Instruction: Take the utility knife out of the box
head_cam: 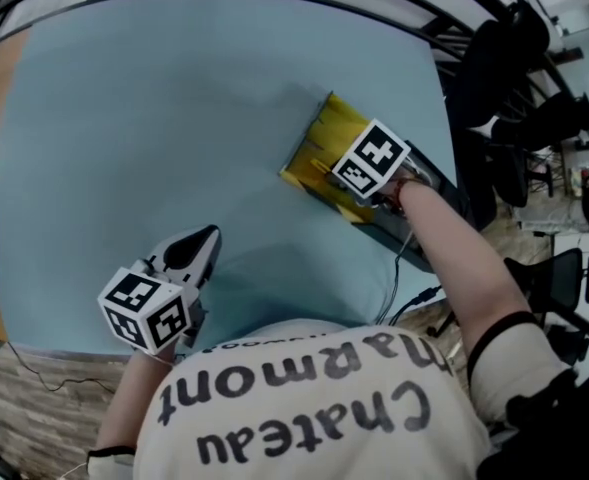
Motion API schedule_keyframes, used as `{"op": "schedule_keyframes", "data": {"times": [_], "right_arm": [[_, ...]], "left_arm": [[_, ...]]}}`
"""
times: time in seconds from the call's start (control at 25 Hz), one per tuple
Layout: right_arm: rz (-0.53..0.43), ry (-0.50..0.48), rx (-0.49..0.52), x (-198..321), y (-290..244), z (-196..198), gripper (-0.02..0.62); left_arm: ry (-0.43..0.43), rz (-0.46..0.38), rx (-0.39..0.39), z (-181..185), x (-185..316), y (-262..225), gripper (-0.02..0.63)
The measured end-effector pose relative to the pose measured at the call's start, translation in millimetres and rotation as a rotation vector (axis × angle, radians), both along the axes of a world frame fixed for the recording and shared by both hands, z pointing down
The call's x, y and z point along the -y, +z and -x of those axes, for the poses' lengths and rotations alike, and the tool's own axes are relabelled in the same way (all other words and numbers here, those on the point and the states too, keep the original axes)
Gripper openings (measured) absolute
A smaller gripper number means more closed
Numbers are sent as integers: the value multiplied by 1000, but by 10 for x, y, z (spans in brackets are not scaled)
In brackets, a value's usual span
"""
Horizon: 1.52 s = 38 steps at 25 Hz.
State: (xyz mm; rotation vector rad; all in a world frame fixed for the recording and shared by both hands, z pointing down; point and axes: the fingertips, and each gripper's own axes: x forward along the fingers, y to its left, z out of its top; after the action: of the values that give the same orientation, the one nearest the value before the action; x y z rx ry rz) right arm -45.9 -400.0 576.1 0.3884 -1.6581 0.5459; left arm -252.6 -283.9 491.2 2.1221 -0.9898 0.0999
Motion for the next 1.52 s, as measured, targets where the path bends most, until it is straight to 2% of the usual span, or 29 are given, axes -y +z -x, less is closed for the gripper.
{"op": "schedule_keyframes", "data": {"times": [0.52,0.68,1.08,1.28,1.52], "right_arm": [[-58,88,13,0,-64,-31,84],[-118,95,28,-4,-180,-27,84],[-404,150,225,22,-588,152,83],[-513,186,319,-2,-790,180,84],[-641,297,532,1,-1133,161,84]], "left_arm": [[-27,-16,15,109,-198,-55,3],[-35,-24,11,119,-255,-88,3],[-23,-72,15,14,-414,-244,3],[-25,-89,25,-44,-507,-311,3],[-41,-111,44,-178,-576,-454,3]]}}
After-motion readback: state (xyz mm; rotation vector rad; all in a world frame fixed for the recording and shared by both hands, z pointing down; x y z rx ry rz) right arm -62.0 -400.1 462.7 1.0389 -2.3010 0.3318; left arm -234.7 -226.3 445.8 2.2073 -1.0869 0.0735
